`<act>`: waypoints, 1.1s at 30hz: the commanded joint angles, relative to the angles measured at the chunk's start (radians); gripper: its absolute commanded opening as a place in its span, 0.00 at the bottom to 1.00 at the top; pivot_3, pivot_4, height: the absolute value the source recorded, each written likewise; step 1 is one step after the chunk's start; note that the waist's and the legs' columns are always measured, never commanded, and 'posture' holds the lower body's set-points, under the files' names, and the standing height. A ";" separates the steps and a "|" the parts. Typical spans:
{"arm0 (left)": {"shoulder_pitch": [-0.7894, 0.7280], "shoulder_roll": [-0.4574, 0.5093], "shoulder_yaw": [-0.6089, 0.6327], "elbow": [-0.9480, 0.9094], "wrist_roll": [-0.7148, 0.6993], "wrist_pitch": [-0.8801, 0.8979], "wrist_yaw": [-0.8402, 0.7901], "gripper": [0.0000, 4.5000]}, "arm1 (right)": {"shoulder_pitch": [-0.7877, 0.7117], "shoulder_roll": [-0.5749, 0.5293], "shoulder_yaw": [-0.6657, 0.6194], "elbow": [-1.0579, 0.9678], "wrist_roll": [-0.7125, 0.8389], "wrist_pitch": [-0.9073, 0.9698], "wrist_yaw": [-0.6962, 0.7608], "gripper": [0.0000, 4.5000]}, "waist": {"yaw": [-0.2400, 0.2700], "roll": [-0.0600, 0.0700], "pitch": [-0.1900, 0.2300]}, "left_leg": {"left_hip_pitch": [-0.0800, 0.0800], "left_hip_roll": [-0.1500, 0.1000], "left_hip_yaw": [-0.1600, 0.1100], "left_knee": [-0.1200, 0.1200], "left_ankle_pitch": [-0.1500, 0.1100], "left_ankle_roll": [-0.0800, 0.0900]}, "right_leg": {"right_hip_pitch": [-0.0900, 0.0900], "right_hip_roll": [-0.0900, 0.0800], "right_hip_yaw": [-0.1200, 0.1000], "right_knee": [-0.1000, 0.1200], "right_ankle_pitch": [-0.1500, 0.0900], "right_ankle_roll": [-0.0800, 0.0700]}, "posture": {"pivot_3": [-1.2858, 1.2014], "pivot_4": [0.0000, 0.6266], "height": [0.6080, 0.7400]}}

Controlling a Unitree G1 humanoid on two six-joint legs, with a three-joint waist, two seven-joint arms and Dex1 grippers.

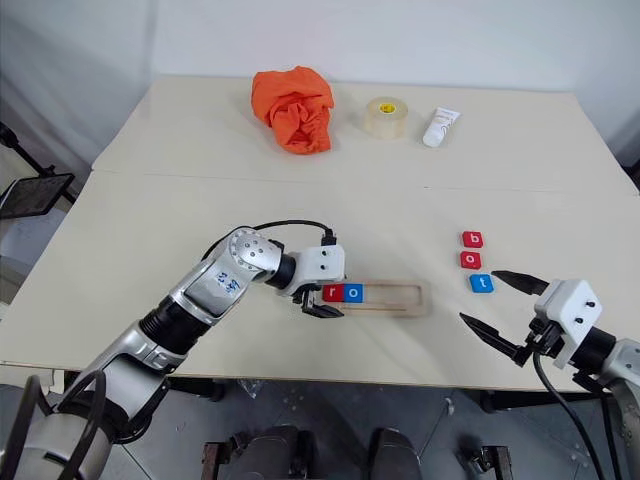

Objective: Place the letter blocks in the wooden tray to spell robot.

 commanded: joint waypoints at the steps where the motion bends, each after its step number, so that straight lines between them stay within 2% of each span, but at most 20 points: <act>1: 0.003 -0.006 0.007 -0.067 -0.004 0.046 -0.006 0.76 | -0.008 -0.002 -0.032 -0.020 0.022 0.002 -0.005 1.00 | 0.000 0.000 0.000 | 0.000 0.000 0.000 0.000 0.000 0.000 | 0.000 0.000 0.000 0.000 0.000 0.000 | 0.52 0.24 1.00; 4: 0.009 -0.013 0.008 -0.085 -0.007 0.076 0.003 0.76 | -0.023 -0.005 -0.026 -0.014 0.020 0.004 -0.004 1.00 | 0.000 0.000 0.000 | 0.000 0.000 0.000 0.000 0.000 0.000 | 0.000 0.000 0.000 0.000 0.000 0.000 | 0.52 0.24 1.00; 6: 0.015 -0.017 0.007 -0.078 0.000 0.084 0.018 0.92 | -0.036 -0.007 -0.020 -0.007 0.017 0.006 -0.001 1.00 | 0.001 0.000 0.000 | 0.000 0.000 0.000 0.000 0.000 0.000 | 0.000 0.000 0.000 0.000 0.000 0.000 | 0.52 0.24 1.00; 8: 0.020 -0.017 0.009 -0.083 -0.003 0.091 0.021 1.00 | -0.045 -0.008 -0.017 -0.002 0.015 0.008 0.002 1.00 | 0.001 0.000 0.000 | 0.000 0.000 0.000 0.000 0.000 0.000 | 0.000 0.000 0.000 0.000 0.000 0.000 | 0.52 0.24 1.00; 12: 0.040 -0.011 0.043 -0.111 -0.008 0.061 0.049 1.00 | -0.048 -0.008 -0.019 -0.006 0.014 0.018 0.004 1.00 | 0.001 0.000 0.000 | 0.000 0.000 0.000 0.000 0.000 0.000 | 0.000 0.000 0.000 0.000 0.000 0.000 | 0.52 0.24 1.00; 17: 0.110 0.021 0.145 -0.171 -0.044 -0.027 0.090 1.00 | -0.029 -0.001 -0.039 -0.039 0.014 0.068 -0.039 1.00 | 0.000 0.000 0.000 | 0.000 0.000 -0.001 0.000 0.000 0.000 | 0.000 0.000 0.000 0.001 0.000 0.000 | 0.52 0.24 1.00; 21: 0.248 0.067 0.293 -0.237 -0.152 -0.117 0.075 1.00 | 0.000 0.010 -0.052 -0.076 -0.002 0.178 -0.145 1.00 | -0.005 0.001 0.000 | 0.000 0.001 -0.001 0.000 0.000 0.000 | 0.000 -0.001 0.000 0.001 0.000 0.000 | 0.52 0.24 1.00; 25: 0.418 0.081 0.452 -0.265 -0.301 -0.216 0.041 1.00 | -0.021 0.083 -0.056 -0.085 0.034 0.317 -0.300 1.00 | -0.016 0.001 0.000 | 0.001 0.001 -0.002 0.000 0.000 0.000 | 0.000 -0.001 0.000 0.001 0.000 0.000 | 0.52 0.24 1.00; 28: 0.480 0.045 0.536 -0.239 -0.401 -0.333 0.008 1.00 | -0.054 0.108 -0.055 -0.078 0.009 0.347 -0.371 1.00 | -0.017 0.001 0.000 | 0.000 0.001 -0.002 0.000 0.000 0.000 | 0.001 -0.002 0.001 0.001 0.000 0.000 | 0.52 0.24 1.00; 33: 0.531 -0.014 0.640 -0.112 -0.500 -0.555 -0.053 1.00 | -0.124 0.072 -0.045 -0.032 0.024 0.433 -0.383 1.00 | -0.020 0.002 -0.001 | 0.001 0.000 -0.002 0.001 0.000 0.000 | 0.001 -0.001 0.001 0.001 0.000 0.000 | 0.52 0.24 1.00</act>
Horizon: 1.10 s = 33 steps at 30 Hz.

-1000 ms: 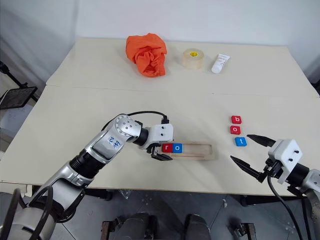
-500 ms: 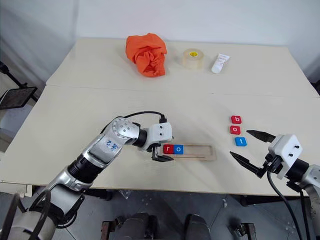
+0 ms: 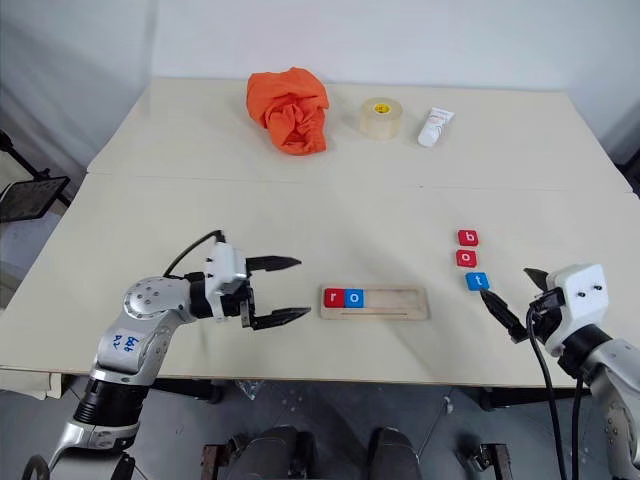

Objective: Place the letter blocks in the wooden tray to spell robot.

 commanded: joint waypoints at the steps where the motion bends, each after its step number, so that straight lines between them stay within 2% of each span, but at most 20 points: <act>1: 0.030 -0.028 0.081 0.089 -0.081 -0.165 -0.054 1.00 | -0.053 -0.043 -0.021 0.027 0.027 0.059 0.003 1.00 | -0.003 0.001 0.000 | 0.000 0.000 0.001 0.000 0.000 0.000 | 0.000 0.000 0.000 0.000 0.000 0.000 | 0.52 0.24 1.00; 6: 0.045 0.008 0.083 0.263 -0.075 -0.338 -0.191 1.00 | -0.097 -0.124 -0.021 0.079 0.038 0.110 0.079 1.00 | -0.003 0.001 0.000 | 0.000 0.000 0.002 -0.001 0.000 0.000 | -0.001 0.001 -0.001 0.000 0.000 0.000 | 0.52 0.24 1.00; 12: 0.019 0.032 0.064 0.401 -0.073 -0.455 -0.306 1.00 | -0.080 -0.181 -0.029 0.116 0.030 0.093 0.170 1.00 | -0.001 0.000 0.000 | 0.000 -0.001 0.002 0.000 -0.001 0.001 | -0.001 0.000 -0.001 0.000 0.000 0.000 | 0.52 0.24 1.00; 20: -0.022 0.021 0.050 0.432 -0.086 -0.464 -0.328 1.00 | -0.056 -0.181 -0.044 0.135 0.018 0.045 0.217 1.00 | -0.004 0.000 0.000 | 0.000 -0.001 0.002 -0.001 -0.001 0.001 | -0.001 0.000 -0.001 0.000 0.000 0.000 | 0.52 0.24 1.00; 33: -0.039 0.024 0.039 0.421 -0.081 -0.445 -0.322 1.00 | -0.061 -0.174 -0.046 0.139 0.013 0.019 0.203 1.00 | -0.004 0.000 0.000 | 0.000 -0.001 0.002 0.000 -0.001 0.001 | -0.001 0.000 -0.001 0.000 0.000 0.001 | 0.52 0.24 1.00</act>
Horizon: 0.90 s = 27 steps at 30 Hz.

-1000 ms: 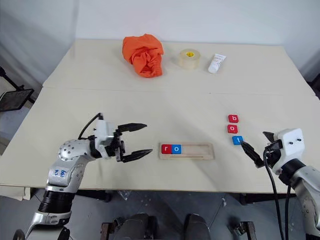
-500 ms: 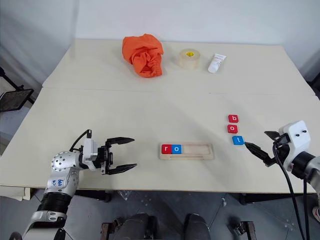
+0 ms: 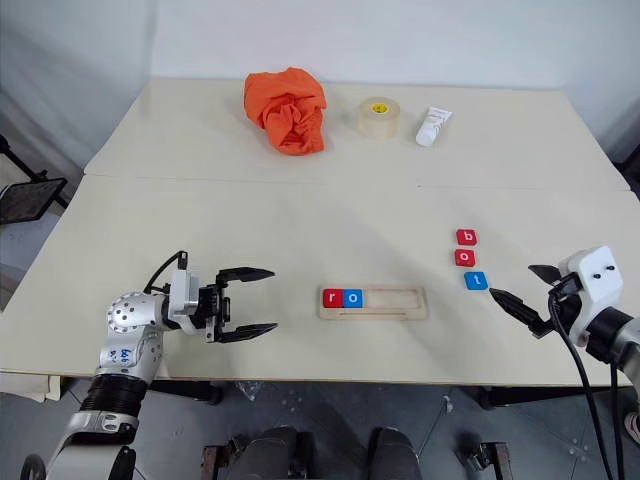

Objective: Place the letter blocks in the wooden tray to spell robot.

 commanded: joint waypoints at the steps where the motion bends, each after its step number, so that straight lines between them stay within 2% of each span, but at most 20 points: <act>1: -0.007 0.002 -0.005 -0.016 -0.016 0.005 -0.001 1.00 | -0.017 -0.011 -0.041 -0.012 0.001 -0.013 -0.012 1.00 | 0.000 0.000 0.000 | 0.000 0.000 0.000 0.000 0.000 0.000 | 0.000 0.000 0.000 0.000 0.000 0.000 | 0.52 0.24 1.00; 5: 0.002 0.003 -0.006 -0.032 -0.017 0.011 0.001 1.00 | -0.089 -0.022 -0.016 0.000 0.005 0.047 -0.052 1.00 | -0.001 0.000 0.000 | 0.000 0.000 0.000 0.000 0.000 0.000 | 0.000 0.000 0.000 0.000 0.000 0.000 | 0.52 0.24 1.00; 9: 0.003 0.005 -0.006 -0.046 -0.022 0.023 0.002 1.00 | -0.231 -0.034 0.054 0.053 0.000 0.145 -0.084 1.00 | -0.003 0.000 0.000 | 0.000 0.000 0.000 0.000 0.000 0.000 | 0.000 0.000 0.000 0.000 0.000 0.000 | 0.52 0.24 1.00; 12: 0.001 0.009 -0.005 -0.043 -0.026 0.023 -0.004 1.00 | -0.441 -0.021 0.183 0.191 -0.049 0.243 -0.125 1.00 | -0.013 0.000 0.000 | 0.000 0.001 0.000 0.000 0.000 0.000 | 0.000 0.000 0.000 0.000 0.000 0.000 | 0.52 0.24 1.00; 15: 0.007 0.010 -0.008 -0.055 -0.029 0.026 -0.001 1.00 | -0.572 -0.014 0.283 0.305 -0.081 0.330 -0.113 1.00 | -0.022 0.000 0.000 | 0.000 0.001 -0.001 0.000 0.000 0.000 | -0.001 0.000 -0.001 0.000 0.000 0.000 | 0.52 0.24 1.00; 19: 0.028 0.008 -0.012 -0.087 -0.032 0.031 0.014 1.00 | -0.709 0.064 0.313 0.499 -0.137 0.254 -0.169 1.00 | -0.027 0.000 0.000 | -0.002 0.000 -0.002 -0.001 0.000 0.000 | -0.002 0.000 -0.002 0.001 0.000 0.000 | 0.52 0.24 1.00; 27: 0.088 0.007 -0.016 -0.166 -0.035 0.049 0.062 1.00 | -0.865 0.168 0.375 0.791 -0.252 0.106 -0.220 1.00 | -0.032 0.001 0.000 | -0.003 0.000 -0.001 -0.001 0.000 0.000 | -0.003 0.000 -0.002 0.002 0.000 0.000 | 0.52 0.24 1.00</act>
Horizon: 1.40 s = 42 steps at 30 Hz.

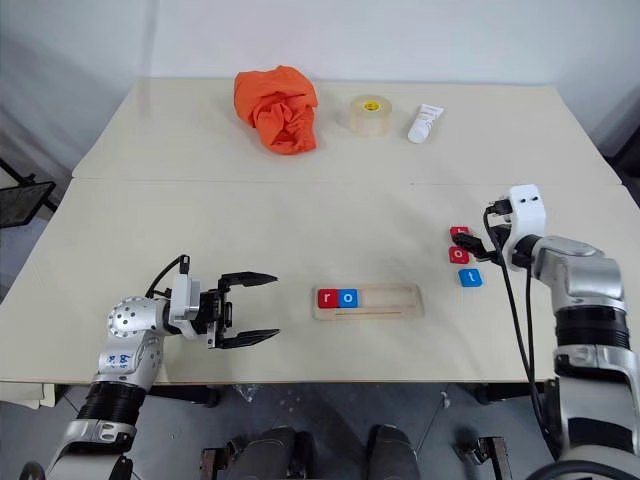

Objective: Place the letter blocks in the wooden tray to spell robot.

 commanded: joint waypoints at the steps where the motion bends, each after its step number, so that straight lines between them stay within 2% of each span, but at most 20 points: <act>1: 0.026 0.002 0.006 -0.067 -0.020 0.008 0.027 1.00 | -0.054 0.023 0.003 0.073 -0.041 -0.074 -0.026 1.00 | -0.002 0.000 0.000 | 0.000 0.000 0.000 0.000 0.000 0.000 | 0.000 0.000 0.000 0.000 0.000 0.000 | 0.52 0.24 1.00; 9: 0.041 0.001 0.002 -0.088 -0.013 0.005 0.061 1.00 | -0.090 0.070 0.024 0.150 -0.105 -0.113 -0.055 1.00 | -0.002 0.000 0.000 | 0.000 0.000 0.000 0.000 0.000 0.000 | 0.000 0.000 0.000 0.002 0.000 0.000 | 0.52 0.24 1.00; 12: 0.040 0.000 0.000 -0.085 -0.010 0.000 0.069 1.00 | -0.088 0.078 0.025 0.151 -0.128 -0.096 -0.096 0.87 | -0.005 0.000 0.000 | 0.000 0.000 0.000 0.000 0.000 0.000 | 0.000 0.000 0.000 0.002 0.000 0.000 | 0.52 0.24 1.00; 19: 0.025 -0.001 -0.002 -0.059 -0.005 -0.014 0.072 1.00 | -0.048 0.098 0.014 0.045 -0.121 -0.040 -0.138 0.34 | 0.001 0.000 0.000 | 0.000 0.000 -0.001 0.000 0.000 0.000 | 0.000 0.000 0.000 0.003 0.000 0.000 | 0.52 0.24 1.00; 20: 0.022 -0.002 -0.001 -0.052 -0.004 -0.018 0.070 1.00 | -0.039 0.102 0.005 0.020 -0.116 -0.036 -0.151 0.32 | 0.001 0.000 0.000 | 0.000 0.000 -0.001 0.000 0.000 0.000 | 0.000 0.000 0.000 0.003 0.000 0.000 | 0.52 0.24 1.00; 24: 0.009 -0.002 -0.003 -0.027 -0.004 -0.029 0.064 1.00 | -0.001 0.103 -0.020 -0.093 -0.096 -0.012 -0.170 0.32 | 0.002 0.000 0.000 | 0.000 0.000 -0.001 0.000 0.000 0.000 | 0.000 0.000 0.000 0.003 0.000 0.000 | 0.52 0.24 1.00; 34: -0.034 -0.002 -0.007 0.056 -0.014 -0.059 0.008 1.00 | 0.212 0.101 -0.204 -0.720 -0.026 0.319 -0.325 0.32 | 0.004 0.002 0.001 | -0.002 0.000 -0.001 0.000 0.000 0.000 | -0.005 0.000 0.001 0.006 0.000 0.000 | 0.52 0.24 1.00; 39: -0.051 -0.006 -0.006 0.087 -0.021 -0.068 -0.023 1.00 | 0.346 0.186 -0.283 -1.062 0.013 0.528 -0.406 0.32 | 0.005 0.002 0.001 | -0.009 0.000 0.000 0.001 0.000 -0.001 | -0.012 0.000 0.002 0.007 0.000 0.000 | 0.52 0.24 1.00; 42: -0.066 -0.008 -0.009 0.103 -0.029 -0.066 -0.053 1.00 | 0.525 0.340 -0.279 -1.366 0.034 0.683 -0.472 0.32 | 0.007 0.001 0.001 | -0.011 0.000 -0.001 0.000 0.001 -0.002 | -0.015 0.001 0.001 0.008 0.000 0.000 | 0.52 0.24 1.00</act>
